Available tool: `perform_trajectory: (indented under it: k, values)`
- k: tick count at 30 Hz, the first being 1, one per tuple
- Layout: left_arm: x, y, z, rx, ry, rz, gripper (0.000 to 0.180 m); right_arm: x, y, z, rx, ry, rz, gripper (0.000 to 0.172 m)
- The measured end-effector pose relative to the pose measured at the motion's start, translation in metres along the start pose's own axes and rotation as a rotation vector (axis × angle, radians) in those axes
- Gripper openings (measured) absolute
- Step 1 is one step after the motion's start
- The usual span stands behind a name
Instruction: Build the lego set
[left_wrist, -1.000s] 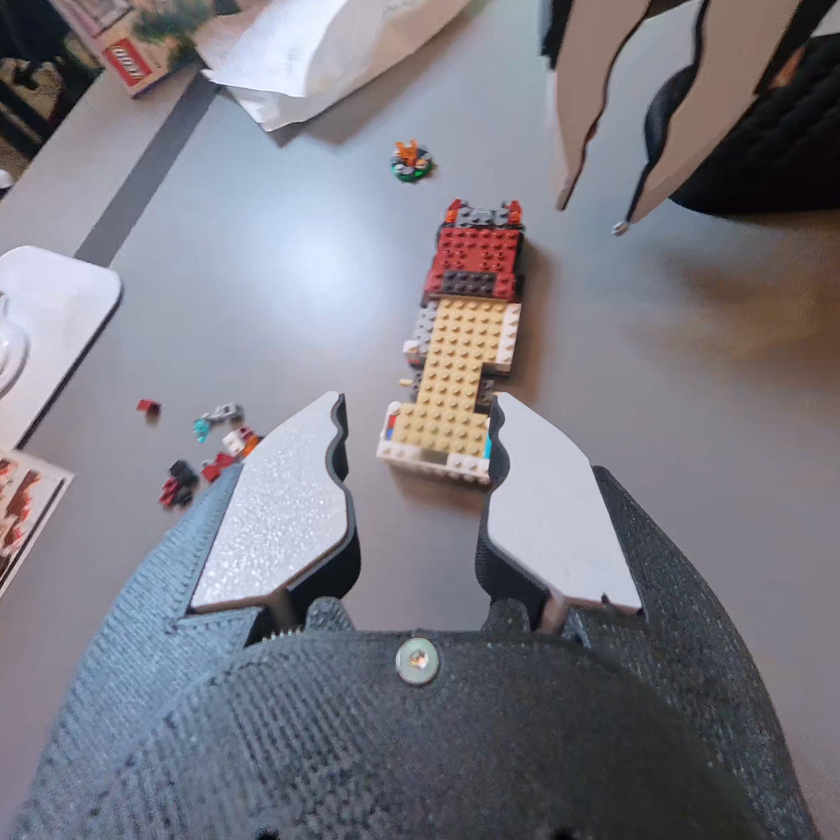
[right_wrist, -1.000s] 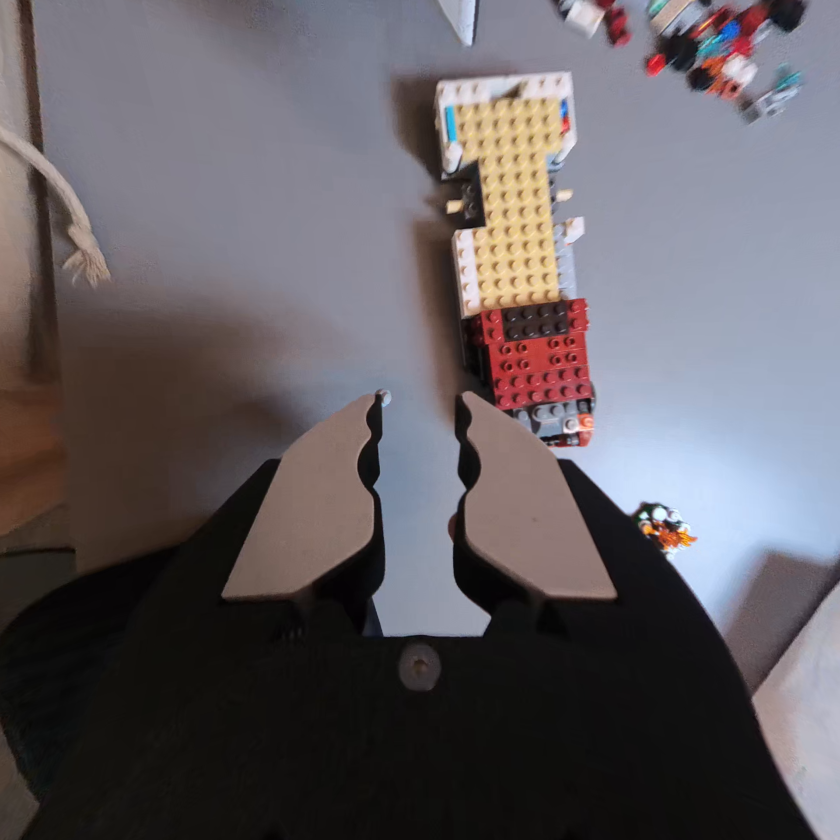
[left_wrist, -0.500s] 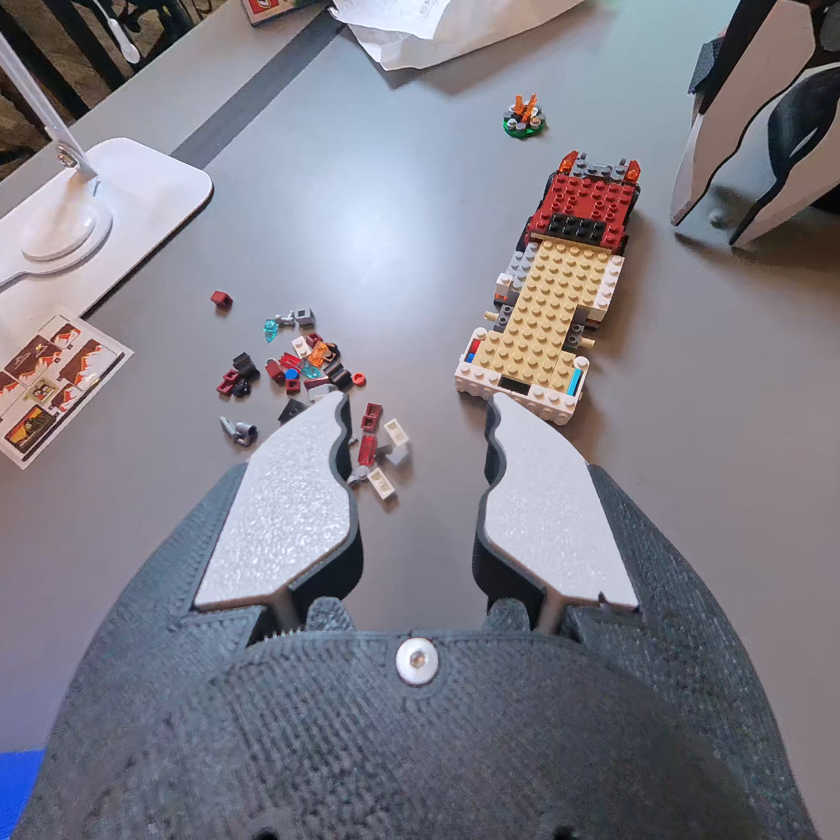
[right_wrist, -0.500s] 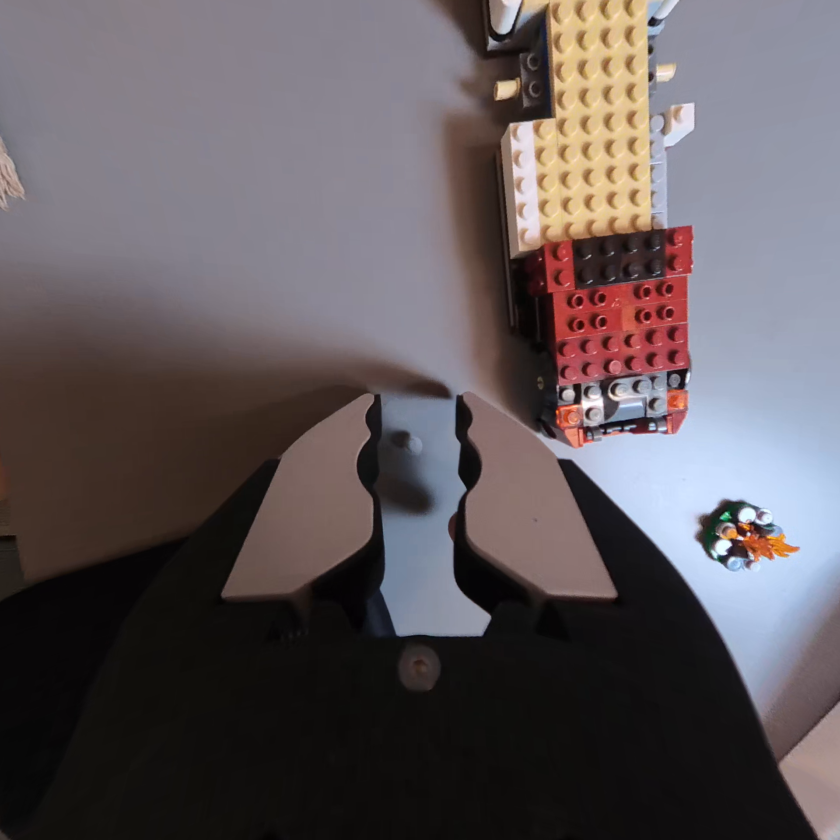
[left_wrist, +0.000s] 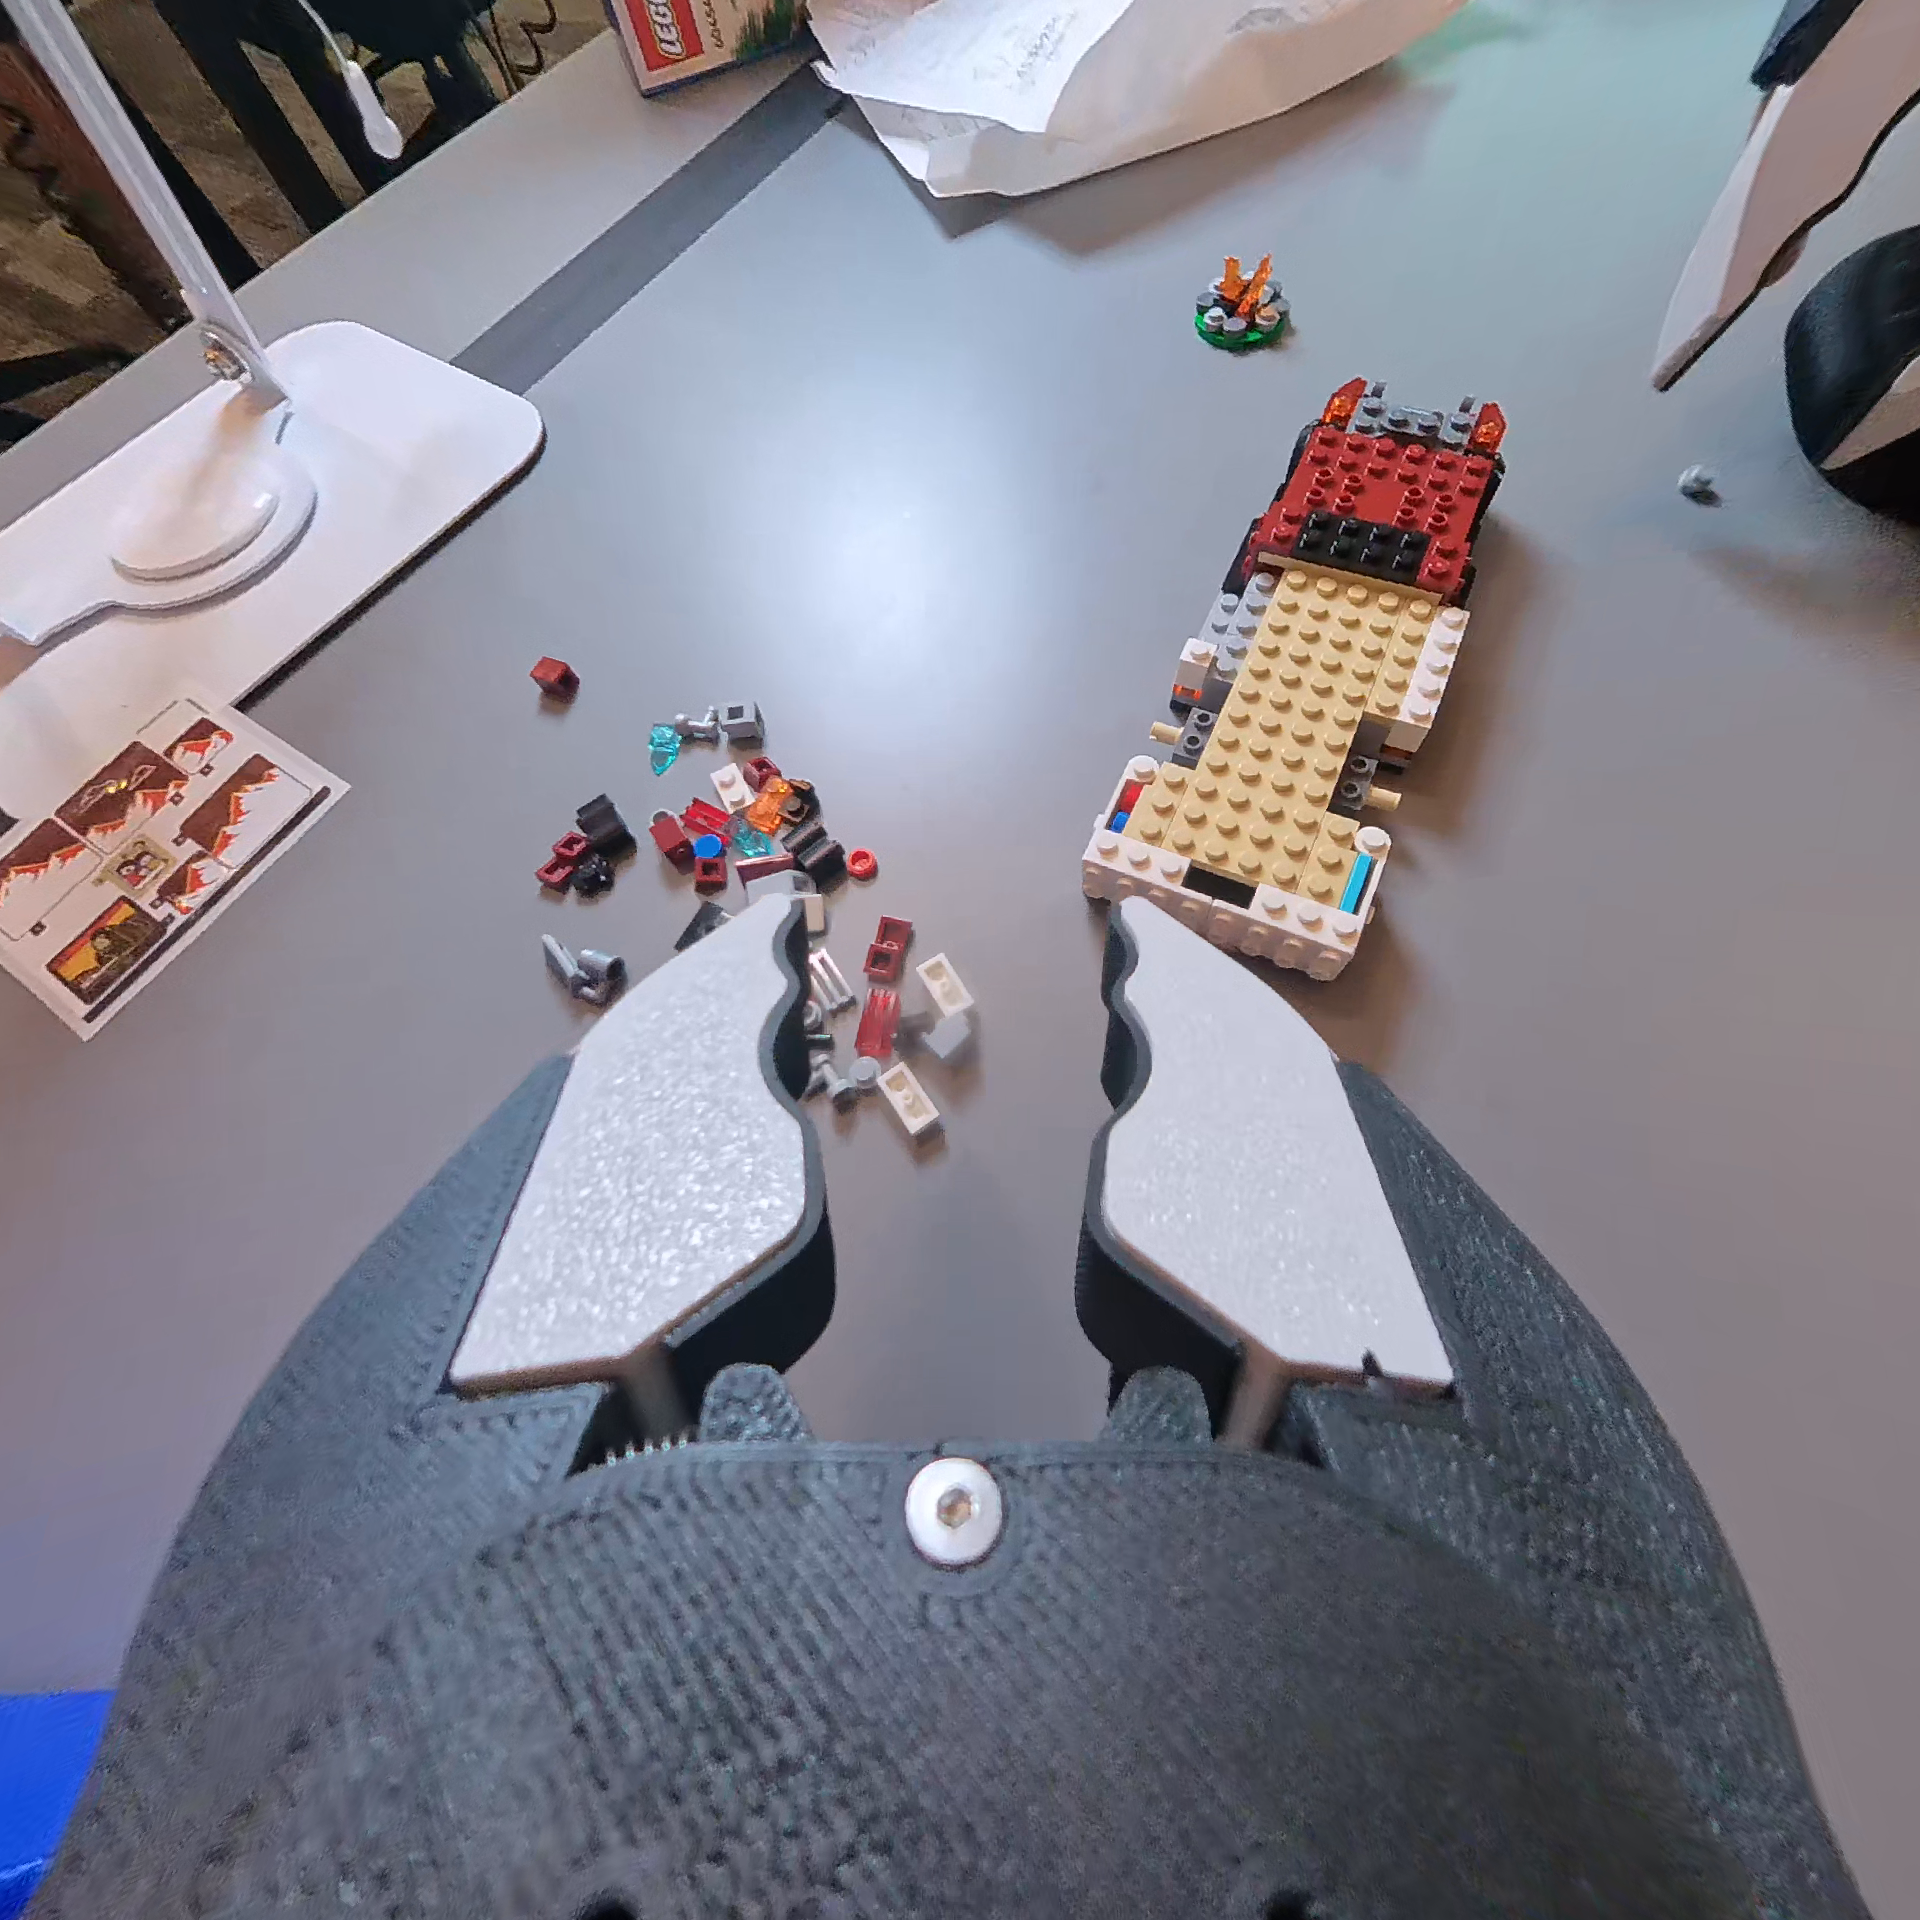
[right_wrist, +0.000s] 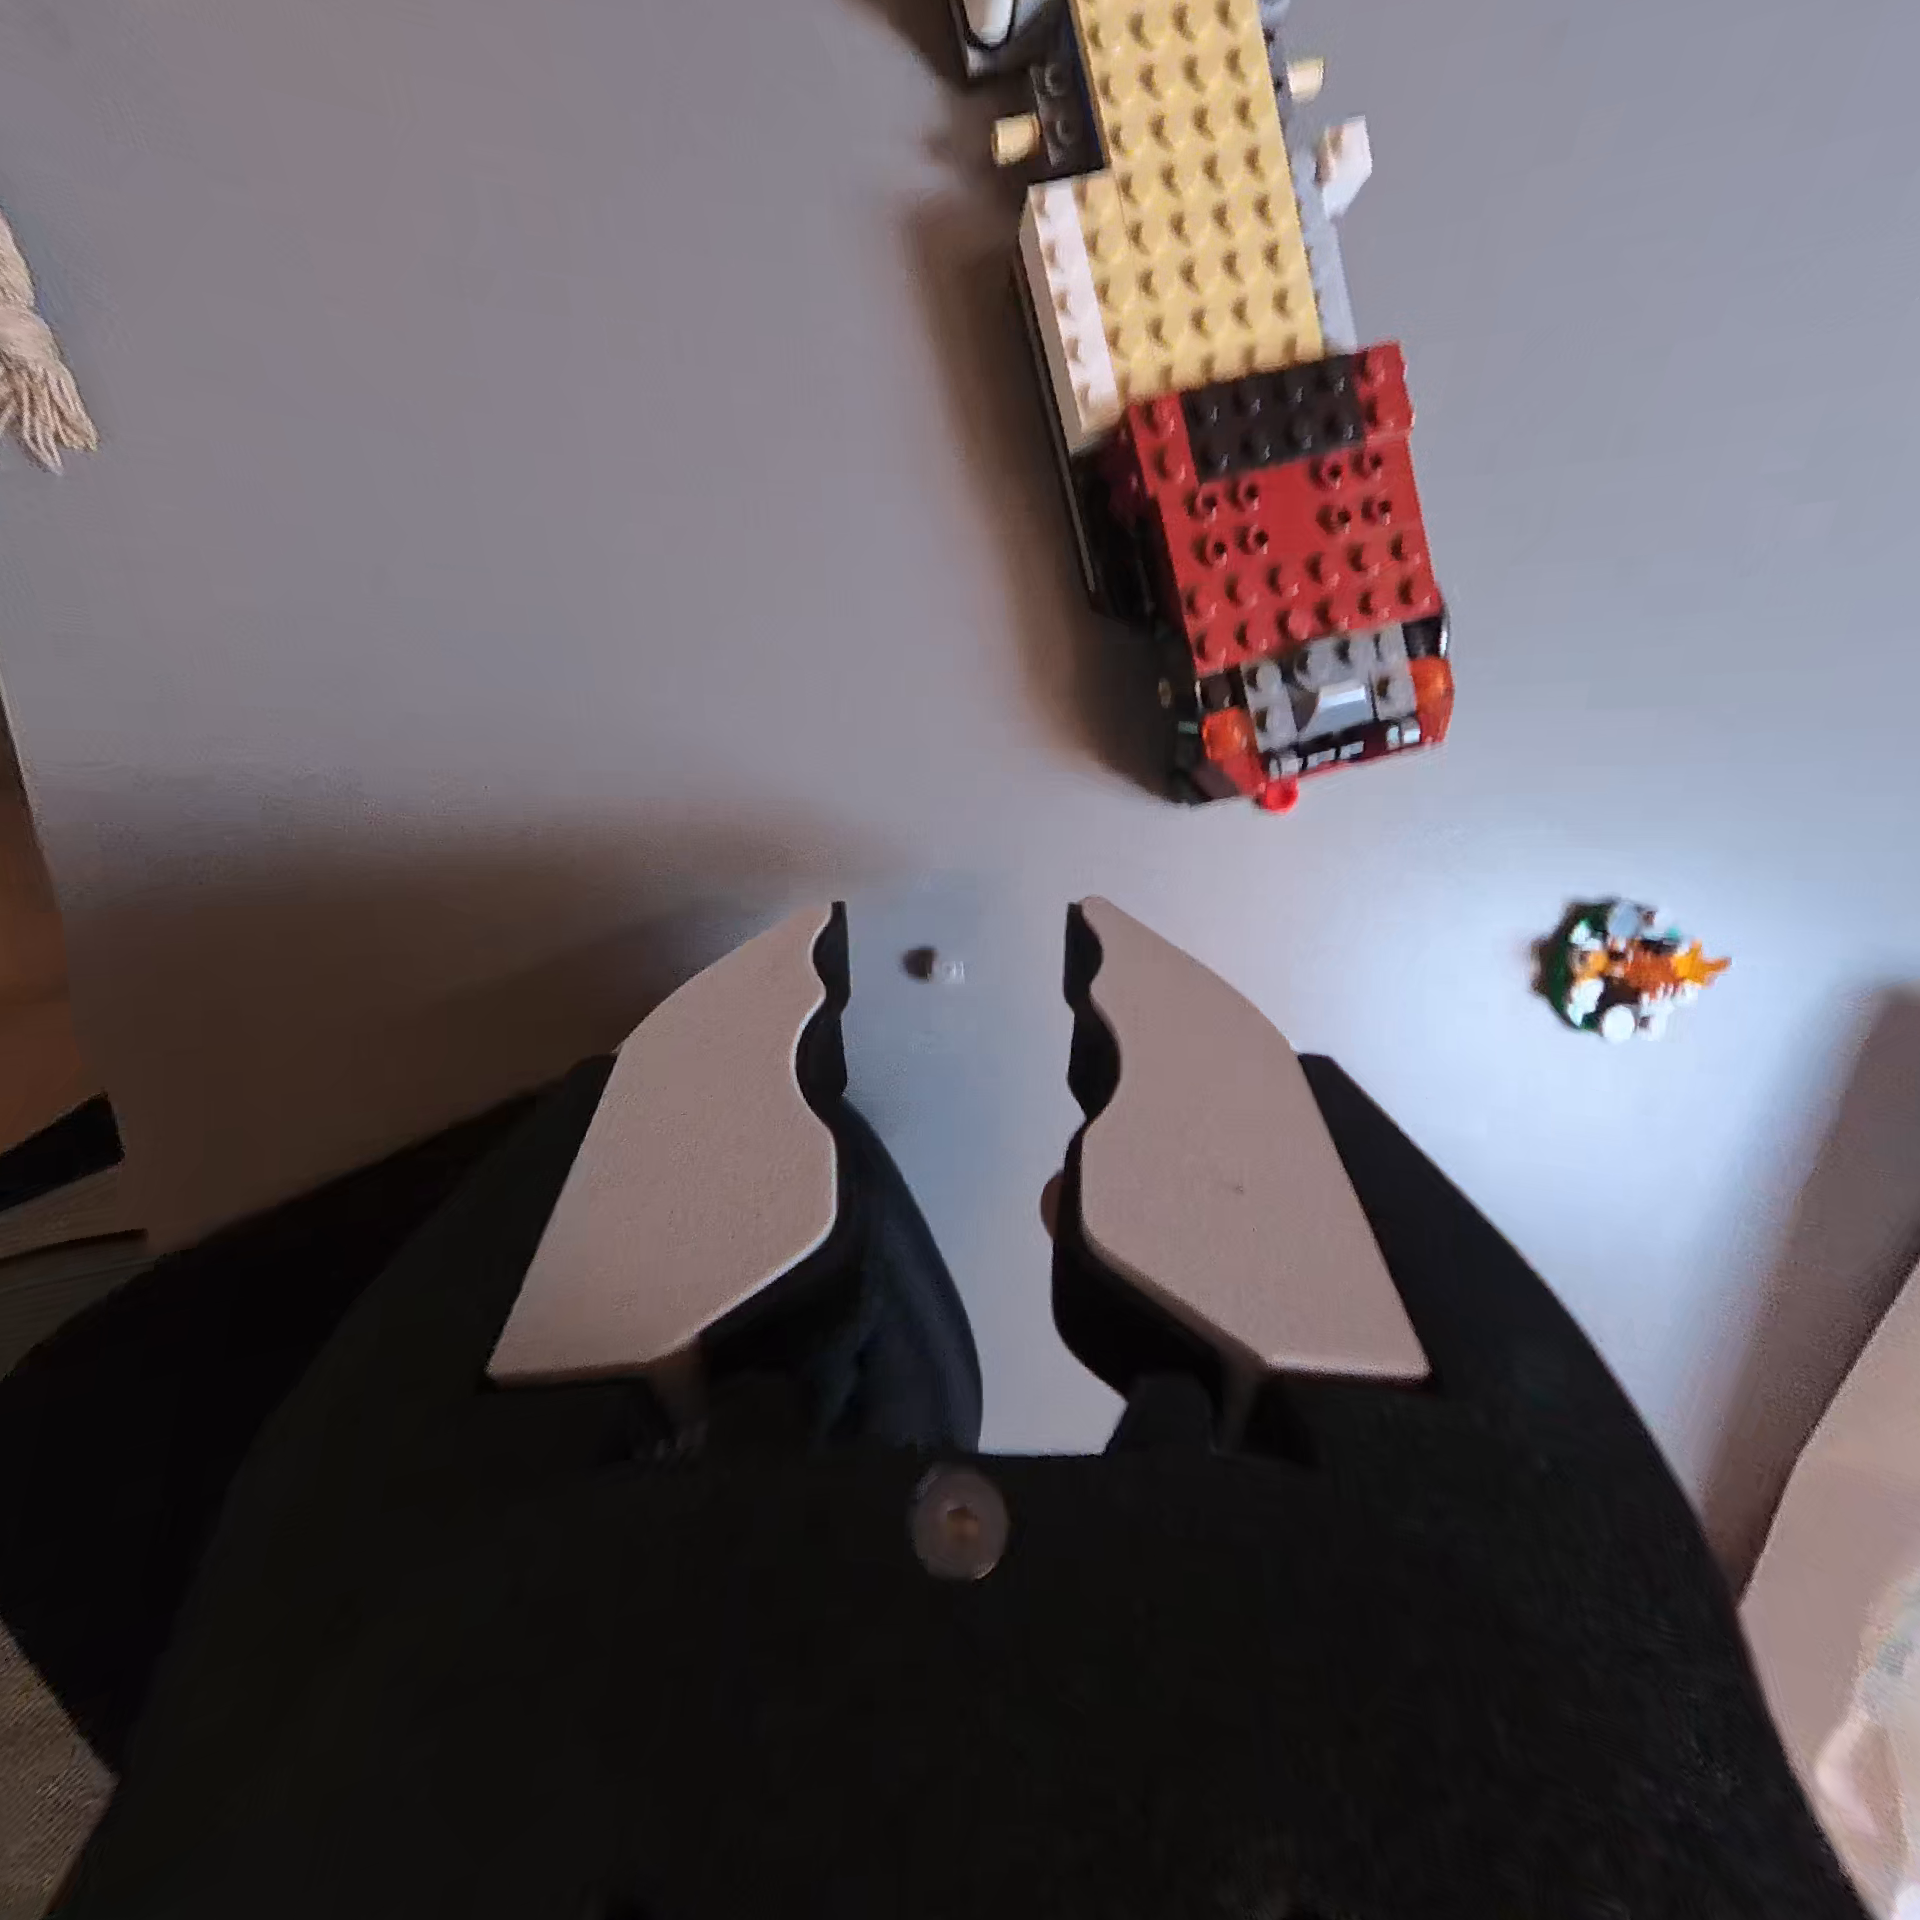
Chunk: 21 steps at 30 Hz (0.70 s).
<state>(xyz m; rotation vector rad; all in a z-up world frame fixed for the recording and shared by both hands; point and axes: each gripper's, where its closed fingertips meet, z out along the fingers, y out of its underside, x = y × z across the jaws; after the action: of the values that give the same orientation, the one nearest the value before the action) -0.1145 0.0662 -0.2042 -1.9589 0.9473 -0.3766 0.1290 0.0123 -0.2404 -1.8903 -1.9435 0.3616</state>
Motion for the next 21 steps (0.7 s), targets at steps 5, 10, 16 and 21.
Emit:
perform_trajectory:
  k: [5,10,16,21]
  values:
    - [0.0,0.003,0.003,-0.004,0.006,-0.003,0.053,-0.003,0.016,0.003,-0.032,-0.015,0.015,0.015]
    - [0.004,0.005,0.006,-0.017,0.012,0.01,0.053,-0.003,0.016,0.013,-0.049,-0.033,0.0,0.013]
    - [-0.008,0.005,0.001,-0.011,-0.025,-0.004,0.052,0.004,0.01,0.02,-0.033,-0.022,-0.003,0.01]
    - [-0.028,0.007,-0.008,-0.007,-0.102,-0.029,0.052,0.011,0.008,0.018,-0.014,0.009,0.006,0.009]
